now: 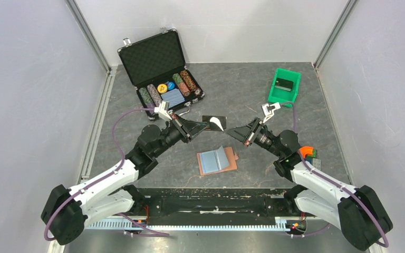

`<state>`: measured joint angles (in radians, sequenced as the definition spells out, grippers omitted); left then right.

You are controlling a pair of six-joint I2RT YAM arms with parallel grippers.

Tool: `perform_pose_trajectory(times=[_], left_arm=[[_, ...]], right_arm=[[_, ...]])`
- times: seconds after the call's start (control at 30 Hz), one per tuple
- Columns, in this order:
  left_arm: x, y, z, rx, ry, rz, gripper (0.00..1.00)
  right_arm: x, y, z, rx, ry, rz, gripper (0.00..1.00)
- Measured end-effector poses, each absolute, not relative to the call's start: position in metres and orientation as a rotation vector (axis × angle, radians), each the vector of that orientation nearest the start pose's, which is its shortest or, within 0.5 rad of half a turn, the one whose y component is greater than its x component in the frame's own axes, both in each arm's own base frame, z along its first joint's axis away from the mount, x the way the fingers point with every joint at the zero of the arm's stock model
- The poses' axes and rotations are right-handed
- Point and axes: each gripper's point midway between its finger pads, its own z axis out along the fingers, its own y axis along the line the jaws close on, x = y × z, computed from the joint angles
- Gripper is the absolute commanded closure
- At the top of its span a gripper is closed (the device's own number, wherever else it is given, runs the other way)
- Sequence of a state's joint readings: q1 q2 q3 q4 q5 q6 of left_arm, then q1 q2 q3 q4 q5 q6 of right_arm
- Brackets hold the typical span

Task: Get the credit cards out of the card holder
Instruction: Remove the credit card from the card holder, then place the credit card in the storage box.

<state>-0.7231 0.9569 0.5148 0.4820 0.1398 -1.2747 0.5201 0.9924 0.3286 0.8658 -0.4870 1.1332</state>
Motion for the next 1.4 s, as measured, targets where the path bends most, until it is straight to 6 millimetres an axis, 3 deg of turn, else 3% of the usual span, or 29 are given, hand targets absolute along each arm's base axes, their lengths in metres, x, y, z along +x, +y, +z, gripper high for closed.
perform_pose_trajectory(times=[0.07,0.1,0.13,0.2,0.23,0.33,0.37,0.53,0.63,0.87,1.03,1.13,1.23,1.4], left_arm=[[0.226,-0.285,0.276,-0.362,1.759,-1.636,0.9],[0.226,-0.284,0.277,-0.362,1.757,-1.637,0.8],[0.226,-0.284,0.277,-0.362,1.755,-1.637,0.69],[0.226,-0.284,0.277,-0.362,1.753,-1.639,0.34],[0.225,-0.283,0.278,-0.361,1.753,-1.641,0.25],[0.219,-0.28,0.278,-0.357,1.766,-1.638,0.04],[0.217,-0.278,0.278,-0.353,1.771,-1.629,0.0],[0.212,-0.265,0.266,-0.309,1.866,-1.476,0.0],[0.214,-0.254,0.262,-0.223,1.952,-1.287,0.0],[0.223,-0.219,0.256,0.017,2.041,-0.862,0.0],[0.228,-0.184,0.222,0.167,2.15,-0.519,0.0],[0.228,-0.165,0.207,0.21,2.188,-0.371,0.0],[0.229,-0.149,0.202,0.216,2.198,-0.267,0.0],[0.231,-0.134,0.201,0.183,2.192,-0.175,0.0]], right_arm=[[0.218,0.257,0.256,0.018,1.625,1.66,1.0],[0.219,0.258,0.256,0.018,1.63,1.653,1.0],[0.22,0.258,0.256,0.014,1.634,1.643,1.0],[0.224,0.259,0.259,0.003,1.637,1.617,1.0],[0.227,0.259,0.262,-0.006,1.637,1.602,1.0],[0.239,0.258,0.27,-0.028,1.641,1.54,1.0],[0.244,0.256,0.272,-0.028,1.641,1.517,1.0],[0.287,0.23,0.275,-0.009,1.684,1.321,1.0],[0.321,0.201,0.277,0.017,1.724,1.174,1.0],[0.396,0.108,0.262,0.131,1.866,0.799,1.0],[0.44,0.012,0.228,0.311,2.002,0.55,1.0],[0.456,-0.024,0.204,0.399,2.063,0.468,1.0],[0.473,-0.043,0.182,0.452,2.116,0.432,1.0],[0.505,-0.054,0.159,0.479,2.163,0.427,1.0]])
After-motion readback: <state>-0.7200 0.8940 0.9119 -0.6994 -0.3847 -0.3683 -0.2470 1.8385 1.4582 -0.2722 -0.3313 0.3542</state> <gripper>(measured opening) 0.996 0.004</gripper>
